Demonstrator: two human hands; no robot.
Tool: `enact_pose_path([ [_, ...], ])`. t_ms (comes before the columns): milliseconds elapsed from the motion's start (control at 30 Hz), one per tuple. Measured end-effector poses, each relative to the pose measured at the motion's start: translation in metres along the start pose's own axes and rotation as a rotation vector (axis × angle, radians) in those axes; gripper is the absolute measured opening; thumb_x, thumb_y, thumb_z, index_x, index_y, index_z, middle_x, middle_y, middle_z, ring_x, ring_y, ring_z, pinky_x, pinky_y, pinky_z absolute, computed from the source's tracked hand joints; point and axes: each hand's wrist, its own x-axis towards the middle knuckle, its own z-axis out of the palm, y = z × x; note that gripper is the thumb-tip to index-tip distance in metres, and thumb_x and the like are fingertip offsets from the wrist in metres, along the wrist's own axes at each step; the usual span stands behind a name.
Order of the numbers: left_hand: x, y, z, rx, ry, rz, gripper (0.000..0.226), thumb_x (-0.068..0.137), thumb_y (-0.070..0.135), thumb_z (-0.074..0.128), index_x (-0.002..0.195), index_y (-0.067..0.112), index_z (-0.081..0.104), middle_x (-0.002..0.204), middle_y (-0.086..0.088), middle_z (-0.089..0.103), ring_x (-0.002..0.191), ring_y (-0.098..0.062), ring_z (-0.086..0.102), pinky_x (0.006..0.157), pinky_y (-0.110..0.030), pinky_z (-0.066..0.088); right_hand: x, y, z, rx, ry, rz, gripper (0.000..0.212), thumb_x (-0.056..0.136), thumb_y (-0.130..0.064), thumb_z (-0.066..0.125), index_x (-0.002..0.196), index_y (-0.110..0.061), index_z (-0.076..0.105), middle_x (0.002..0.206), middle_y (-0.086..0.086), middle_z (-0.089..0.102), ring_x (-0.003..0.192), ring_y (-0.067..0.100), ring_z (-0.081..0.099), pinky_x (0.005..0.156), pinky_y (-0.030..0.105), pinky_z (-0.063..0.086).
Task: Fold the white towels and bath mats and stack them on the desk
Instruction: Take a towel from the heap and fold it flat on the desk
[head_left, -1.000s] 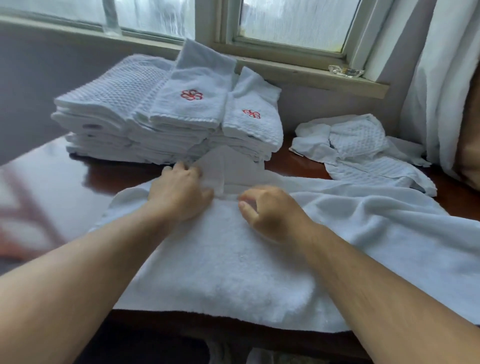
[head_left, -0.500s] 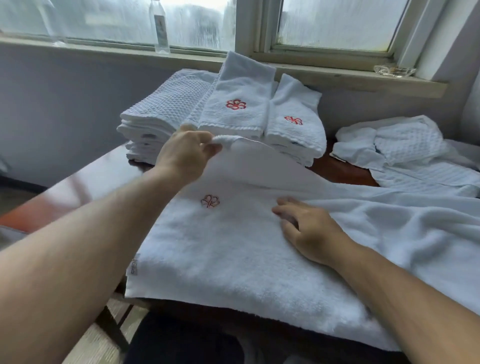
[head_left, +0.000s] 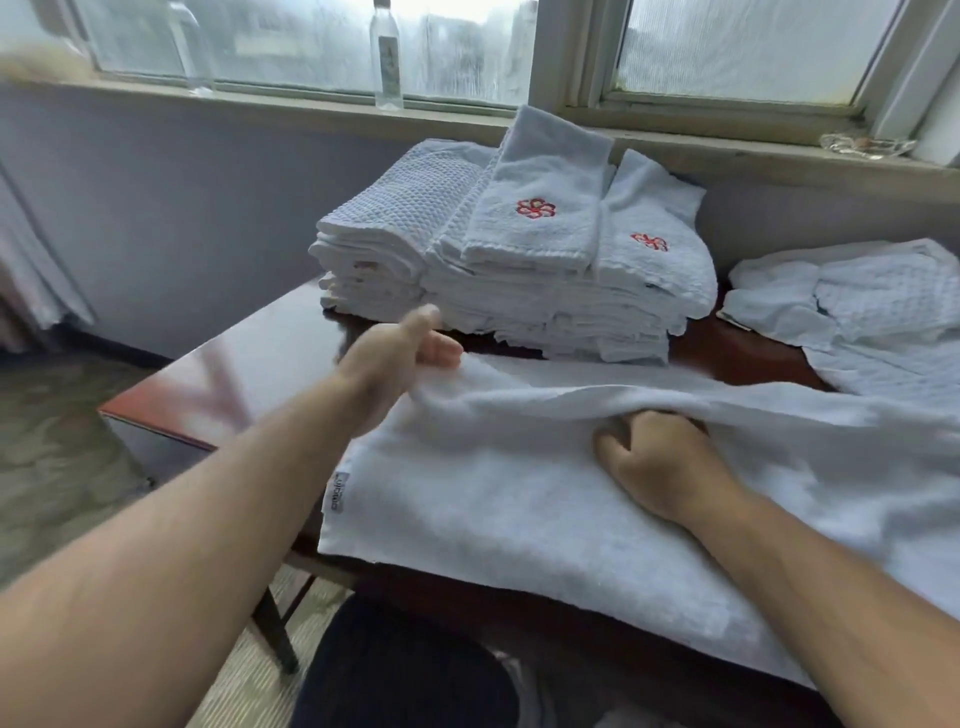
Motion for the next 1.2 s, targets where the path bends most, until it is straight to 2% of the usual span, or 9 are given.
enact_pose_path([
  [67, 0.003, -0.014, 0.0, 0.268, 0.033, 0.049, 0.012, 0.092, 0.012, 0.068, 0.099, 0.009, 0.077, 0.088, -0.001, 0.075, 0.077, -0.013, 0.064, 0.066, -0.014, 0.049, -0.002, -0.001, 0.001, -0.029, 0.027, -0.04, 0.042, 0.091, -0.046, 0.047, 0.117, -0.02, 0.069, 0.107, 0.001, 0.074, 0.104, 0.023, 0.065, 0.084, 0.03, 0.046],
  [200, 0.009, -0.024, 0.0, 0.677, 0.113, 0.154, 0.029, 0.091, 0.003, 0.06, 0.106, 0.024, 0.073, 0.11, 0.001, 0.069, 0.098, -0.013, 0.064, 0.086, -0.017, 0.044, -0.008, -0.001, -0.002, 0.0, 0.082, -0.144, 0.045, 0.094, -0.035, 0.052, 0.136, -0.025, 0.062, 0.124, 0.001, 0.07, 0.118, 0.021, 0.06, 0.099, 0.032, 0.045],
  [367, 0.003, -0.02, 0.018, 0.98, 0.266, 0.202, 0.03, 0.094, 0.025, 0.058, 0.123, 0.029, 0.065, 0.135, -0.003, 0.05, 0.128, -0.027, 0.036, 0.105, -0.038, 0.027, -0.017, 0.012, -0.014, 0.039, 0.246, -0.232, 0.023, 0.088, -0.03, 0.055, 0.07, -0.021, 0.067, 0.07, -0.008, 0.062, 0.073, 0.018, 0.059, 0.064, 0.031, 0.045],
  [467, -0.014, -0.009, 0.054, 1.042, 0.198, 0.443, 0.034, 0.093, 0.041, 0.058, 0.125, 0.031, 0.064, 0.134, 0.004, 0.052, 0.128, -0.024, 0.035, 0.102, -0.04, 0.024, -0.026, 0.033, -0.037, 0.086, 0.409, -0.118, 0.041, 0.085, -0.036, 0.048, 0.051, -0.015, 0.039, 0.046, -0.002, 0.038, 0.049, 0.015, 0.043, 0.046, 0.028, 0.027],
  [733, -0.02, 0.023, 0.213, 0.994, -0.174, 0.709, 0.056, 0.091, 0.057, 0.058, 0.139, 0.029, 0.051, 0.137, 0.002, 0.049, 0.128, -0.023, 0.04, 0.103, -0.041, 0.036, -0.027, 0.148, -0.113, 0.089, 0.684, 0.468, 0.036, 0.089, -0.027, 0.047, 0.068, -0.001, 0.06, 0.058, 0.01, 0.051, 0.064, 0.033, 0.046, 0.057, 0.037, 0.029],
  [900, -0.012, 0.027, 0.295, 0.996, -0.299, 0.768, 0.055, 0.089, 0.053, 0.06, 0.137, 0.027, 0.051, 0.133, 0.001, 0.05, 0.122, -0.023, 0.044, 0.097, -0.038, 0.039, -0.04, 0.212, -0.123, -0.163, 0.374, 0.684, 0.043, 0.1, -0.029, 0.041, 0.097, 0.001, 0.071, 0.107, 0.028, 0.066, 0.097, 0.042, 0.059, 0.075, 0.036, 0.038],
  [1000, -0.007, 0.01, 0.315, 0.985, -0.29, 0.765, 0.033, 0.095, 0.038, 0.053, 0.125, 0.028, 0.06, 0.126, 0.002, 0.054, 0.117, -0.024, 0.047, 0.095, -0.04, 0.041, -0.033, 0.23, -0.133, -0.197, 0.207, 0.846, 0.066, 0.1, -0.054, 0.028, 0.12, -0.002, 0.065, 0.125, 0.025, 0.063, 0.115, 0.04, 0.058, 0.091, 0.041, 0.043],
  [1100, -0.003, -0.003, 0.319, 0.881, -0.248, 0.825, 0.028, 0.102, 0.036, 0.044, 0.114, 0.031, 0.069, 0.114, 0.004, 0.062, 0.106, -0.023, 0.053, 0.084, -0.037, 0.041, -0.012, 0.238, -0.146, -0.027, -0.019, 1.05, 0.085, 0.091, -0.078, 0.022, 0.099, -0.006, 0.068, 0.087, 0.013, 0.075, 0.082, 0.03, 0.069, 0.074, 0.037, 0.052],
  [1200, -0.001, -0.007, 0.316, 0.796, -0.251, 0.851, 0.024, 0.104, 0.035, 0.045, 0.108, 0.03, 0.068, 0.104, 0.002, 0.063, 0.1, -0.025, 0.056, 0.075, -0.036, 0.042, 0.0, 0.242, -0.148, 0.144, -0.085, 1.139, 0.066, 0.092, -0.07, 0.044, 0.083, -0.007, 0.062, 0.052, 0.005, 0.066, 0.038, 0.018, 0.059, 0.043, 0.023, 0.047],
])
